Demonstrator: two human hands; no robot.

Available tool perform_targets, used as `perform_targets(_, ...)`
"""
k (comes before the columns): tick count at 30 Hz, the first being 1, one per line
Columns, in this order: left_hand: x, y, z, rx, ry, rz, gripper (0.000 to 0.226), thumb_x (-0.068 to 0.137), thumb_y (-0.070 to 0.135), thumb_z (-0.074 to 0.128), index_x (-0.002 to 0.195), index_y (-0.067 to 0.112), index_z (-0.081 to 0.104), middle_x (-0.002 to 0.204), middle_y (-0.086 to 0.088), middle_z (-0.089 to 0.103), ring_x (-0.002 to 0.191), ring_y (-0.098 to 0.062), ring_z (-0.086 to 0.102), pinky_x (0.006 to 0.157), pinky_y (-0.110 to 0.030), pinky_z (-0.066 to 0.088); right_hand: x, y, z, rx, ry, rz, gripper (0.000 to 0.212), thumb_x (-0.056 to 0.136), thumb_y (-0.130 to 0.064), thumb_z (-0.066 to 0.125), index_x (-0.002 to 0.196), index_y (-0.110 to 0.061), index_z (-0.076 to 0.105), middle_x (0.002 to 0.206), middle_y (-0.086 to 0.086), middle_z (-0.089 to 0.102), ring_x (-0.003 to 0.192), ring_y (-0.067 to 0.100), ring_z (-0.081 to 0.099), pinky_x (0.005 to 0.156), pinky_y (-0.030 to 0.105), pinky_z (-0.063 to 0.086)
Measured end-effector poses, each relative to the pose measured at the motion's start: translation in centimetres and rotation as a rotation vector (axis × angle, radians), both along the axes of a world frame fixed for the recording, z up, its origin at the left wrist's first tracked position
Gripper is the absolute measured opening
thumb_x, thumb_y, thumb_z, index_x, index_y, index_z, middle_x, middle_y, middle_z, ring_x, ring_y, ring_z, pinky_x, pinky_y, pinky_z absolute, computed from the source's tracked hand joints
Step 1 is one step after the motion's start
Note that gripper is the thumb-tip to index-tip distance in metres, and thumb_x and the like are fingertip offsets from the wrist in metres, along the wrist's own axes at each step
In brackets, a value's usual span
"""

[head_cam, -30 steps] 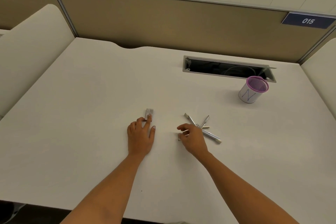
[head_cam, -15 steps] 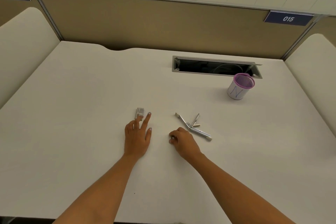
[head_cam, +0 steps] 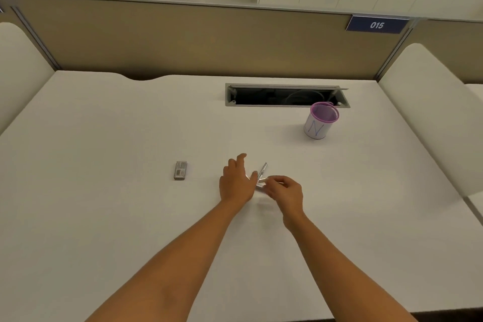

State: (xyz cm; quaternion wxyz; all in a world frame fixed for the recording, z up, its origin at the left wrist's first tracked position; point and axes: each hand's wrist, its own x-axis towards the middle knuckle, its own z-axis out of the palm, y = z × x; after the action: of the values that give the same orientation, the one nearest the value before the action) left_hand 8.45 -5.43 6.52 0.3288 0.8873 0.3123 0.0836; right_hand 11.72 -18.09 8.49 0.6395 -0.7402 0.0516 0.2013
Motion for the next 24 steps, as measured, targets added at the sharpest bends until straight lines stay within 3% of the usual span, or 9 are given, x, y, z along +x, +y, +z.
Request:
perform_targets(4, 0.8, -2.2, -0.3, -0.049, 0.122, -0.023, 0.071, 0.082, 0.05, 0.06, 0.137, 0.024, 0.023, 0.128, -0.009, 0.038, 0.108, -0.031, 0.049, 0.079, -0.04, 0.047, 2.0, -2.0, 1.7, 0.354, 0.343, -0.186, 0.003, 0.083, 0.0, 0.065, 0.082, 0.001, 0.067, 0.08, 0.013, 0.068, 0.076, 0.022, 0.07, 0.07, 0.024, 0.059)
perform_targets(9, 1.6, -2.6, -0.7, -0.041, 0.227, -0.067, 0.057, 0.082, 0.045, 0.06, 0.127, 0.02, 0.037, 0.134, -0.01, 0.028, 0.11, -0.034, 0.042, 0.084, -0.038, 0.044, 3.1, -4.1, 2.4, 0.616, 0.453, -0.278, 0.007, 0.085, 0.007, 0.06, 0.084, 0.001, 0.063, 0.081, 0.011, 0.065, 0.079, 0.021, 0.068, 0.069, 0.023, 0.061)
perform_targets(13, 1.4, -1.6, -0.7, -0.16, 0.238, -0.011, 0.04, 0.08, 0.038, 0.065, 0.113, 0.021, 0.049, 0.126, -0.005, 0.025, 0.107, -0.033, 0.035, 0.079, -0.033, 0.039, 3.2, -5.0, 2.3, 0.633, 0.478, -0.323, 0.005, 0.087, 0.006, 0.06, 0.085, 0.003, 0.062, 0.091, 0.014, 0.064, 0.087, 0.027, 0.067, 0.072, 0.029, 0.061)
perform_targets(18, 0.5, 0.1, -0.9, -0.136, 0.261, -0.064, 0.036, 0.081, 0.01, 0.056, 0.115, 0.022, 0.05, 0.126, -0.008, 0.026, 0.097, -0.028, 0.035, 0.088, -0.032, 0.04, 2.6, -5.2, 1.8, 0.559, 0.52, -0.263, 0.01, 0.088, 0.009, 0.056, 0.095, 0.008, 0.063, 0.094, 0.017, 0.066, 0.085, 0.025, 0.067, 0.088, 0.029, 0.053)
perform_targets(24, -1.1, 1.4, -0.5, -0.162, 0.265, -0.067, 0.033, 0.085, 0.002, 0.047, 0.11, 0.021, 0.058, 0.119, -0.011, 0.041, 0.099, -0.032, 0.056, 0.08, -0.033, 0.048, 1.3, -4.4, 0.8, 0.409, 0.491, -0.143, 0.018, 0.088, 0.009, 0.059, 0.104, 0.011, 0.065, 0.097, 0.018, 0.067, 0.087, 0.025, 0.069, 0.089, 0.028, 0.05)
